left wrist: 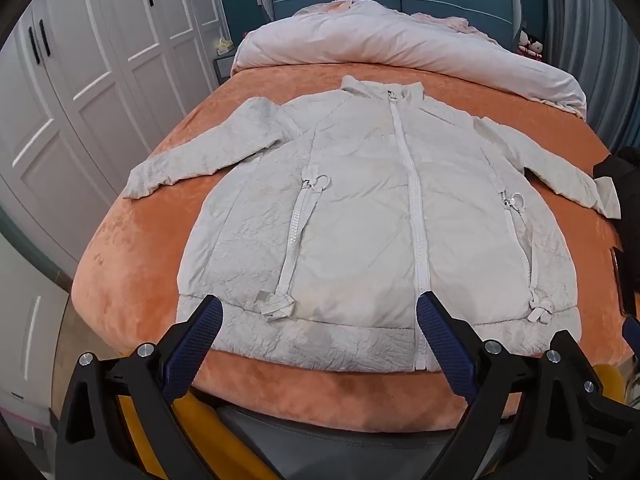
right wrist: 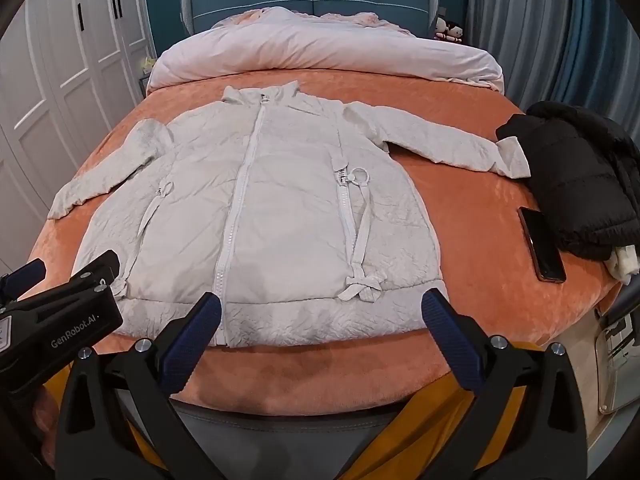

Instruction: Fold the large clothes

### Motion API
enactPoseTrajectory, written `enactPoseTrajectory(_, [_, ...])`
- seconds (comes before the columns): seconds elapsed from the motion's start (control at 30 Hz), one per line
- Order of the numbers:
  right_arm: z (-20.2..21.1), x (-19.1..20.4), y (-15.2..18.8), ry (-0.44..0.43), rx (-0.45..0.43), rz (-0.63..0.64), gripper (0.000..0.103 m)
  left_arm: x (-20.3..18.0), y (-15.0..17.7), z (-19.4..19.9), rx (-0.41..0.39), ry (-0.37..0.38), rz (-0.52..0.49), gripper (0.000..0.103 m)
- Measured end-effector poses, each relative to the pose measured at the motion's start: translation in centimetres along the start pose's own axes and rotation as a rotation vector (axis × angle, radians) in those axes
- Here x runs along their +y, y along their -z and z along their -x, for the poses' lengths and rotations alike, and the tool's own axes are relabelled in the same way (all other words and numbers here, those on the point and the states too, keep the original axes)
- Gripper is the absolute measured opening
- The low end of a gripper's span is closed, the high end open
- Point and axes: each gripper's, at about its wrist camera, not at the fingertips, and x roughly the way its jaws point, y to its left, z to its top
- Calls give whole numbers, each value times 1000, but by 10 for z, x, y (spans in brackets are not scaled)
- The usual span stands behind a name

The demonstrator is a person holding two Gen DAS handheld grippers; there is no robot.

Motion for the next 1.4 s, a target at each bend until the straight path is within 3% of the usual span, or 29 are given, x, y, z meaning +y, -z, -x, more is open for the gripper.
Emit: enactPoseTrajectory(1.4, [-16,3,-4,6,35,7,98,-1,-1,-18,39,-9,-7,93])
